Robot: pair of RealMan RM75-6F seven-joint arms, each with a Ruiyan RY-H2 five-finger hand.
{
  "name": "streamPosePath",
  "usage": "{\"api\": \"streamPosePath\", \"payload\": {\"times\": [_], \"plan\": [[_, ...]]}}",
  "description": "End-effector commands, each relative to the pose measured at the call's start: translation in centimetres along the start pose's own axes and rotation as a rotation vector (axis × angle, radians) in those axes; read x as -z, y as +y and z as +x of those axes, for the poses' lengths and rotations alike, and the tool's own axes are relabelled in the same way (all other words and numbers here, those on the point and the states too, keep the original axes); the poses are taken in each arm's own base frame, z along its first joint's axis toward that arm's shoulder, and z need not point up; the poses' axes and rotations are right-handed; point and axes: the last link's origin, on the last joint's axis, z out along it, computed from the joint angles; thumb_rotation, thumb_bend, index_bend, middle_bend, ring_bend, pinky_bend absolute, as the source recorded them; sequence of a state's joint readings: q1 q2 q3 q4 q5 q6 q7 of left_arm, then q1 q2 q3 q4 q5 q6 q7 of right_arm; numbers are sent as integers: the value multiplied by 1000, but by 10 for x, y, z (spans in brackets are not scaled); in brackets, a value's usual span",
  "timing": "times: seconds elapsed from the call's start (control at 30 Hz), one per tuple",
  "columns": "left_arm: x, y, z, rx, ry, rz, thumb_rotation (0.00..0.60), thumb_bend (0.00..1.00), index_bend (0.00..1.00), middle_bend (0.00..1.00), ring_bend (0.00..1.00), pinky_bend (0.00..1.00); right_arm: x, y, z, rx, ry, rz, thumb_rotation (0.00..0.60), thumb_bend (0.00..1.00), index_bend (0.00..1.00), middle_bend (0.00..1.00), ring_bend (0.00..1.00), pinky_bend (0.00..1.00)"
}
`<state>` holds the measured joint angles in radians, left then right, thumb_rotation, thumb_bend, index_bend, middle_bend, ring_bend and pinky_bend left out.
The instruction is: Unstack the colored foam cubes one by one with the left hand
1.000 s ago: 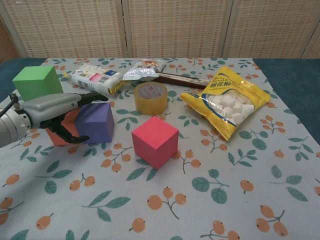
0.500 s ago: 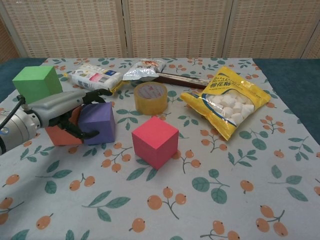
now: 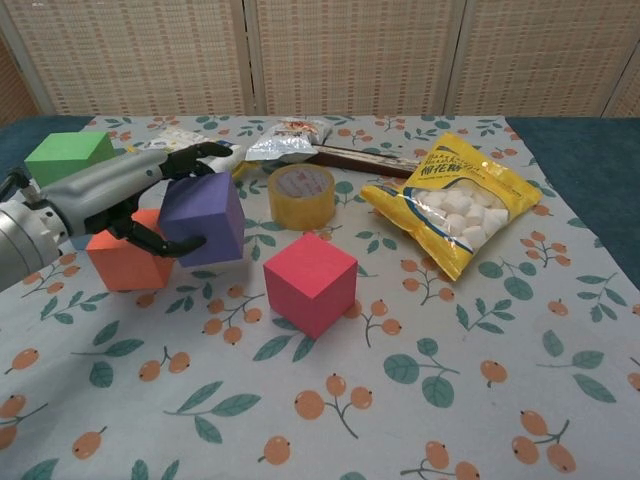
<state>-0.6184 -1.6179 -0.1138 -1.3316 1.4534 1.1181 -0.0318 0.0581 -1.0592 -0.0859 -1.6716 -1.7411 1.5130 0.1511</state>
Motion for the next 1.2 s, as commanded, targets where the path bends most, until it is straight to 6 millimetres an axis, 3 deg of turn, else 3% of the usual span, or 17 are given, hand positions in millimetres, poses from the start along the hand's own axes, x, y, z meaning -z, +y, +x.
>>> {"api": "streamPosePath", "payload": {"times": [0.03, 0.17, 0.27, 0.4, 0.5, 0.7, 0.87, 1.0, 1.13, 1.2], "plan": [[29, 19, 15, 19, 14, -82, 600, 415, 0, 232, 536, 106, 0, -1, -1, 1, -3, 3, 600, 268, 0, 0, 0, 0], [44, 29, 20, 16, 18, -116, 600, 413, 0, 232, 536, 115, 0, -2, -2, 1, -9, 9, 600, 268, 0, 0, 0, 0], [83, 36, 19, -7, -37, -112, 600, 410, 0, 228, 533, 116, 3, -5, -3, -6, -18, 30, 600, 268, 0, 0, 0, 0], [107, 32, 6, -11, -109, -70, 600, 408, 0, 216, 506, 97, 5, -6, -1, -12, -16, 42, 600, 268, 0, 0, 0, 0], [116, 28, -6, -20, -148, -50, 600, 405, 0, 180, 409, 50, 7, -7, 0, -14, -17, 50, 600, 268, 0, 0, 0, 0], [123, 25, -17, -49, -183, -17, 600, 335, 0, 0, 27, 55, 9, -8, 3, -21, -3, 57, 600, 268, 0, 0, 0, 0], [123, 26, -10, -53, -196, -10, 600, 331, 0, 0, 0, 38, 9, -8, 3, -22, -5, 55, 600, 268, 0, 0, 0, 0], [124, 28, 2, -47, -167, -12, 600, 321, 0, 0, 0, 31, 9, -8, 2, -21, -10, 55, 600, 268, 0, 0, 0, 0], [105, 20, 47, -152, 48, -5, 600, 290, 0, 0, 0, 26, 8, -7, 2, -19, -9, 51, 600, 268, 0, 0, 0, 0], [88, 3, 72, -263, 151, 33, 600, 288, 0, 0, 0, 27, 8, -8, 1, -20, -12, 53, 600, 268, 0, 0, 0, 0]]}}
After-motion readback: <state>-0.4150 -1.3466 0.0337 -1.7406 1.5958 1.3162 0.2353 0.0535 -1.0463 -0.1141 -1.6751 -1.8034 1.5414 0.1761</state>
